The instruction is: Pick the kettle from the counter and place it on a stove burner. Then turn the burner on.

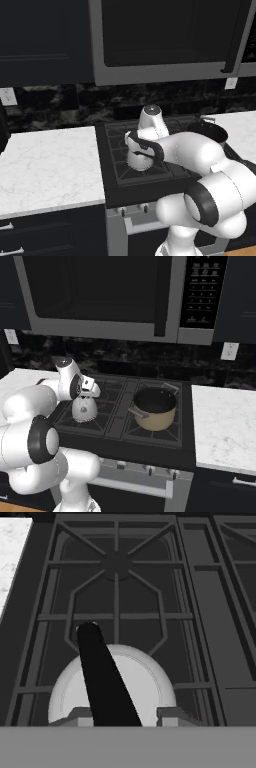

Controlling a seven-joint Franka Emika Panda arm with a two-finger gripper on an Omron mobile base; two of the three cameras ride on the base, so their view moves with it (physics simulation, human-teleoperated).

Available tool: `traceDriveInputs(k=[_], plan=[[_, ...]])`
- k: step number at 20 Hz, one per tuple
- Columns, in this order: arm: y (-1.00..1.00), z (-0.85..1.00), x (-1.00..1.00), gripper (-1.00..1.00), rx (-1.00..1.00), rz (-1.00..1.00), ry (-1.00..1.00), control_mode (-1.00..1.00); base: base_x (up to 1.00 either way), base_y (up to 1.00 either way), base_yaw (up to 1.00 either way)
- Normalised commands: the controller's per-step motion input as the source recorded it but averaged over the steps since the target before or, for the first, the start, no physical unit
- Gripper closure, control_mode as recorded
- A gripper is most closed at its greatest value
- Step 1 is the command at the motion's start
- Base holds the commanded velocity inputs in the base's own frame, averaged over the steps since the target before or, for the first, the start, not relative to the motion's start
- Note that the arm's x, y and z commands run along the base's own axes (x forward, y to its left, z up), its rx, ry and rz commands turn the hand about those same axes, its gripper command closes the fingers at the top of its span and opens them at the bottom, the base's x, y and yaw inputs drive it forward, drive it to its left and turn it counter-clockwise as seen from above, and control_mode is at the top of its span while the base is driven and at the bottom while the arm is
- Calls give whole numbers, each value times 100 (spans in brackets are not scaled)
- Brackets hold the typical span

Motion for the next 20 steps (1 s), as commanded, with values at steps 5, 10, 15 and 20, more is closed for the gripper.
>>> traceDriveInputs(k=[5,10,15,20], plan=[[3,28,0,-100,0,-1,-2,-100,0,0,0],[34,41,-23,-100,-1,-1,-14,-100,0,0,0],[89,2,-98,-100,-14,0,-22,-100,0,0,0],[100,-48,-100,-100,-27,1,-29,-100,0,0,0]])
